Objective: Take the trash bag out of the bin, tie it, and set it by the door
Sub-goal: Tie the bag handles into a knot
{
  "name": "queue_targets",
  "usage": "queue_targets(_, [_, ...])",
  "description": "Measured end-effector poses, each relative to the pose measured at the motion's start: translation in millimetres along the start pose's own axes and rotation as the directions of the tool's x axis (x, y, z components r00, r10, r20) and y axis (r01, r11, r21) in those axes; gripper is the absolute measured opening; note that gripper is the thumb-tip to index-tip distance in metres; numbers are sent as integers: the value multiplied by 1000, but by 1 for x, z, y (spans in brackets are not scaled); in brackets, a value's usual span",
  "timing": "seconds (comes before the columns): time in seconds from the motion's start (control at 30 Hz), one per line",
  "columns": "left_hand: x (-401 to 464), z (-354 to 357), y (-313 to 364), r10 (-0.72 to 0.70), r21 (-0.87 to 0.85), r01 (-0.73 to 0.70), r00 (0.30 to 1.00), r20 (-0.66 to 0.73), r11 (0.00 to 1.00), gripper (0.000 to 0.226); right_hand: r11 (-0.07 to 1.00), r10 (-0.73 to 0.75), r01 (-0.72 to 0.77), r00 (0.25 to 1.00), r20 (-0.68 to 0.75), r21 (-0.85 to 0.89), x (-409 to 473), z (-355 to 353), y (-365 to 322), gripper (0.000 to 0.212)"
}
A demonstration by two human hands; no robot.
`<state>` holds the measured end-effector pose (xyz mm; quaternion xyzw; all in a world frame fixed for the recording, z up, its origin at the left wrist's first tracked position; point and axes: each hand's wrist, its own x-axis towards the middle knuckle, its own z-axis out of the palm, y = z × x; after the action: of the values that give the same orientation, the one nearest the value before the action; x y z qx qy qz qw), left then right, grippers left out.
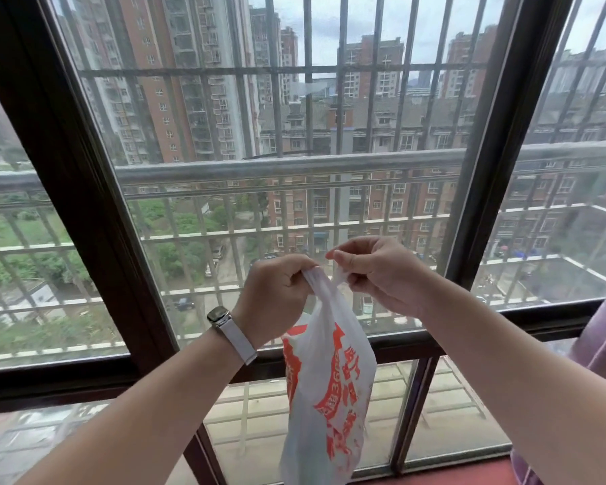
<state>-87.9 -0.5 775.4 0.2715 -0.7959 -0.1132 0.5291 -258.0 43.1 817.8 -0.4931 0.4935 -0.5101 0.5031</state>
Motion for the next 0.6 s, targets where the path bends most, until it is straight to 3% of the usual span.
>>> queue_targets(0.2, [4, 4, 10, -184, 50, 177, 966, 180, 983, 19, 965, -128, 154, 983, 134, -210, 4, 1, -14, 15])
queue_targets(0.43, [9, 14, 5, -443, -69, 563, 715, 541, 824, 29, 890, -237, 276, 960, 150, -364, 3, -1, -30, 19])
queue_targets(0.53, [13, 20, 5, -449, -190, 648, 680, 580, 737, 35, 893, -257, 273, 962, 90, -359, 4, -2, -34, 19])
queue_targets(0.6, [14, 25, 10, -443, -256, 675, 678, 587, 692, 25, 910, -254, 256, 966, 49, -326, 6, -6, -33, 22])
